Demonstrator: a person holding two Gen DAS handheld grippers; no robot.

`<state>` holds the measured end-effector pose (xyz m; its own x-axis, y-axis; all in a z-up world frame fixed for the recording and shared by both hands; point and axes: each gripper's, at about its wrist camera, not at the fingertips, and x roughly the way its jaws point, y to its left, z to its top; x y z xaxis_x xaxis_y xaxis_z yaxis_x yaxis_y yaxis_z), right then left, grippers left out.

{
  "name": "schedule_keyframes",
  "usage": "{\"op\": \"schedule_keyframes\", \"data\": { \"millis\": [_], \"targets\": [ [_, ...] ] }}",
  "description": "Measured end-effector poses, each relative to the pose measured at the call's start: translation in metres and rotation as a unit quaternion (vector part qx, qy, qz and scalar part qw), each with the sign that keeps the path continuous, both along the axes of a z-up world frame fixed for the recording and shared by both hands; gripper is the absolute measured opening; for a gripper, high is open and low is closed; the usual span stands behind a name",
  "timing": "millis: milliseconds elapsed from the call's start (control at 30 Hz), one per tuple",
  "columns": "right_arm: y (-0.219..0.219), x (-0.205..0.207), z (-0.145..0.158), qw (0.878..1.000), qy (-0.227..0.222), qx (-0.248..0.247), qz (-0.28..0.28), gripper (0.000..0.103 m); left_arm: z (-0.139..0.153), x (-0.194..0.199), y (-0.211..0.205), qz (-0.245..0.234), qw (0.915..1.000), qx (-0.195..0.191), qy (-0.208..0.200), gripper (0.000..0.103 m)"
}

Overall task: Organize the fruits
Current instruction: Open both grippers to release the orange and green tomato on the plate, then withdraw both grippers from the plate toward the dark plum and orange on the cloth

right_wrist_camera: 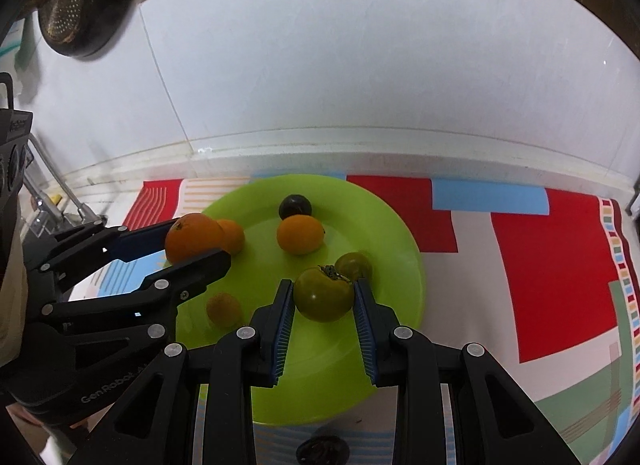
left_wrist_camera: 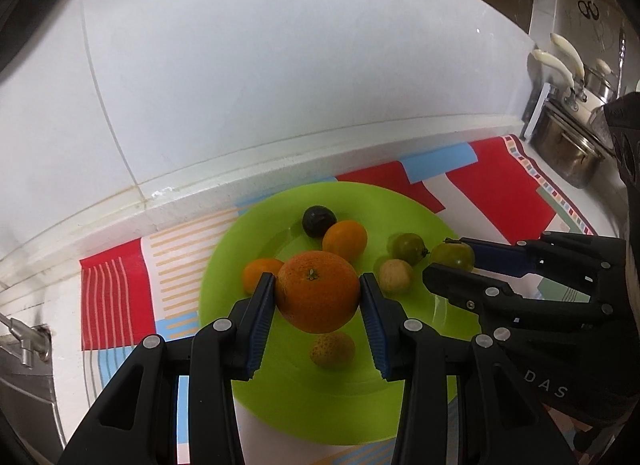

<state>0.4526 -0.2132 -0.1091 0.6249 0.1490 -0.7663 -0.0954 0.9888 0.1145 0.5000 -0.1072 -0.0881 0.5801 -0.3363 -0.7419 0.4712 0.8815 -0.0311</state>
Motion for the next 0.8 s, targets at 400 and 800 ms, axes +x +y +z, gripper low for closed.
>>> {"op": "schedule_keyframes", "data": {
  "millis": [400, 800],
  "targets": [
    [-0.003, -0.009, 0.004, 1.000, -0.006, -0.001, -0.013, 0.033, 0.014, -0.013, 0.005, 0.007, 0.9993, 0.007, -0.037, 0.052],
    [-0.005, -0.061, 0.051, 0.997, -0.071, -0.003, -0.027, 0.033, 0.055, -0.063, 0.019, 0.004, 0.9973, -0.016, -0.072, 0.058]
  ]
}}
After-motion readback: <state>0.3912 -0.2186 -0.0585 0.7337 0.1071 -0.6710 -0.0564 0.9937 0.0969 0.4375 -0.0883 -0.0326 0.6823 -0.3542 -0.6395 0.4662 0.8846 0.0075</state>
